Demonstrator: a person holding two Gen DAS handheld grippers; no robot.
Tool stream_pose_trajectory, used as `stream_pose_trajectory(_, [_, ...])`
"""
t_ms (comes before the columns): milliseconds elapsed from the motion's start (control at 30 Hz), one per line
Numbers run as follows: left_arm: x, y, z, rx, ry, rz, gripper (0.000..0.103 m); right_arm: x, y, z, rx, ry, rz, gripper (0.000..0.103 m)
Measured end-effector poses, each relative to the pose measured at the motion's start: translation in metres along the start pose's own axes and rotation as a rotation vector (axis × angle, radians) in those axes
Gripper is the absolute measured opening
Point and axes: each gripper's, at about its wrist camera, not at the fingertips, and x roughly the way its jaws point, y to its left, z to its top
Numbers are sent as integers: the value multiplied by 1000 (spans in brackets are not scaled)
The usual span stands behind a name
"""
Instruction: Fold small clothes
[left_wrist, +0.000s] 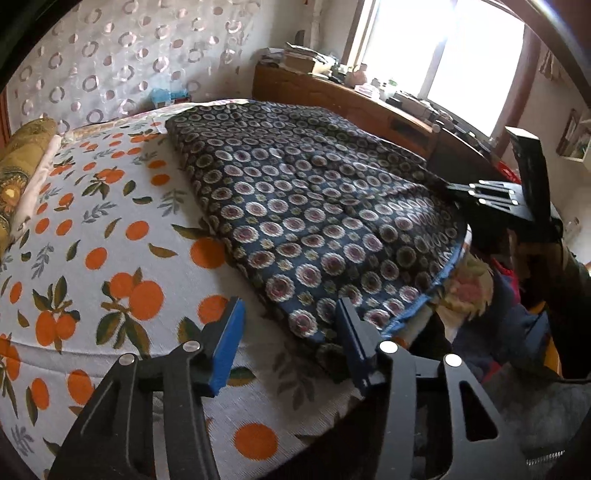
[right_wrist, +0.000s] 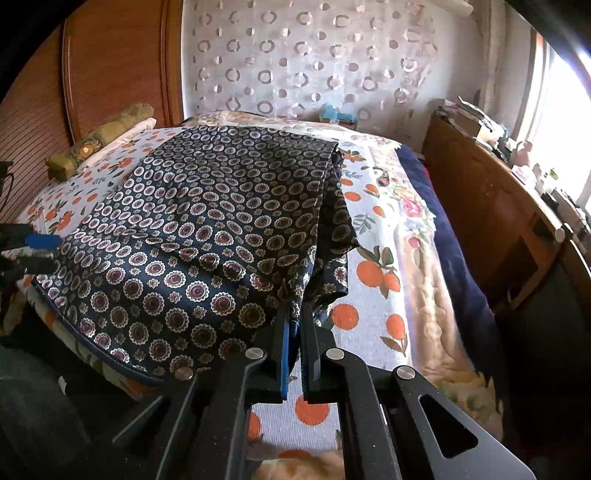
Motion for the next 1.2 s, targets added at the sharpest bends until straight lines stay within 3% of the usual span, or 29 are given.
stream_pose_trajectory(100, [1,-3,-1,6,14,-23,21,-3,8,2,-36,-9,-25,4])
stream_pose_trajectory(233, [-4,-7,1,11,3,-35,4,-9,14,6,-44,-25,-41,11])
stream_pose_trajectory(267, [-8,-8,4,9,-10,-42,4,-11,15,6,-43,-32,-48,17])
stream_pose_trajectory(367, [-22,-12,20,10,-71,-71,3,-20,18,9,-30,-59,-38,51])
stream_pose_trajectory(400, [-28,-15,27,17,-96,-73,3,-23,19,10,-28,-66,-26,55])
stream_pose_trajectory(700, [-41,-30,92,70,-216,-67,2,-49,70,11,-121,-128,117,57])
stream_pose_trajectory(867, [-30,-22,112,53,-222,-58,2,-58,90,11,-159,-140,177,57])
stream_pose_trajectory(1033, [-31,-20,116,40,-247,-35,2,-42,90,2,-178,-88,190,57])
stream_pose_trajectory(1200, [-36,-8,113,9,-265,-21,2,2,70,-3,-165,17,126,57])
